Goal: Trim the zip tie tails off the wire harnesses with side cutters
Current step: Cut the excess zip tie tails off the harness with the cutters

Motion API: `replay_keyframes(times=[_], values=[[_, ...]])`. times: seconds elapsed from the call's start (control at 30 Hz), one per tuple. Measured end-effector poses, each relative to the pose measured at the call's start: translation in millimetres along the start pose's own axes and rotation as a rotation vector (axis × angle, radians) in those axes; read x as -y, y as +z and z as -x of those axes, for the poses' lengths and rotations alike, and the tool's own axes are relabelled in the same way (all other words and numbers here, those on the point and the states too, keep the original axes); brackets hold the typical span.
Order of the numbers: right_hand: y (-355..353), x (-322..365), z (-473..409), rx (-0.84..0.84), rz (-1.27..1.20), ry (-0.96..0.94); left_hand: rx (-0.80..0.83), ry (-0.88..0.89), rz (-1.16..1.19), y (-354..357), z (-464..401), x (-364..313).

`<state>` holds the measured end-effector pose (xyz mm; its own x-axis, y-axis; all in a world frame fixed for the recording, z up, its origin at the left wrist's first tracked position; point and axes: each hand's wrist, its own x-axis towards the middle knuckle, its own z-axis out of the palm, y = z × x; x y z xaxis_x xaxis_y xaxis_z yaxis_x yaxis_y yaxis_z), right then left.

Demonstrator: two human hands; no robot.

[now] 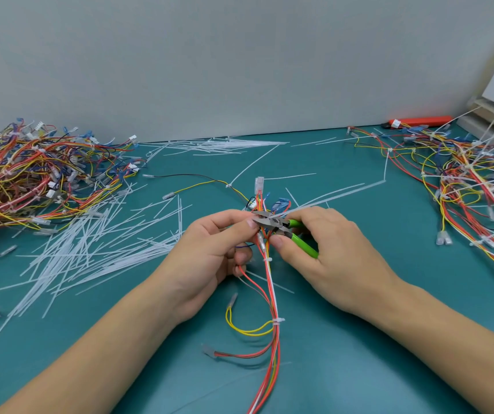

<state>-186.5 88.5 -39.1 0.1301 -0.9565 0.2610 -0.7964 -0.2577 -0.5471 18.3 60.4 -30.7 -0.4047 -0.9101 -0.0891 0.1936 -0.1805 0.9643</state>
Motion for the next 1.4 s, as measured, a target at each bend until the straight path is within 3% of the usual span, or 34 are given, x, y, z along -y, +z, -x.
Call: replay_keyframes(times=[1.17, 1.4], values=[[4.6, -5.9, -1.9, -0.061, 0.015, -0.032, 0.003, -0.002, -0.029, -0.4, -0.3, 0.8], [4.0, -8.5, -1.3, -0.067, 0.074, 0.040, 0.011, 0.013, -0.063, 2.0, 1.4, 0.6]])
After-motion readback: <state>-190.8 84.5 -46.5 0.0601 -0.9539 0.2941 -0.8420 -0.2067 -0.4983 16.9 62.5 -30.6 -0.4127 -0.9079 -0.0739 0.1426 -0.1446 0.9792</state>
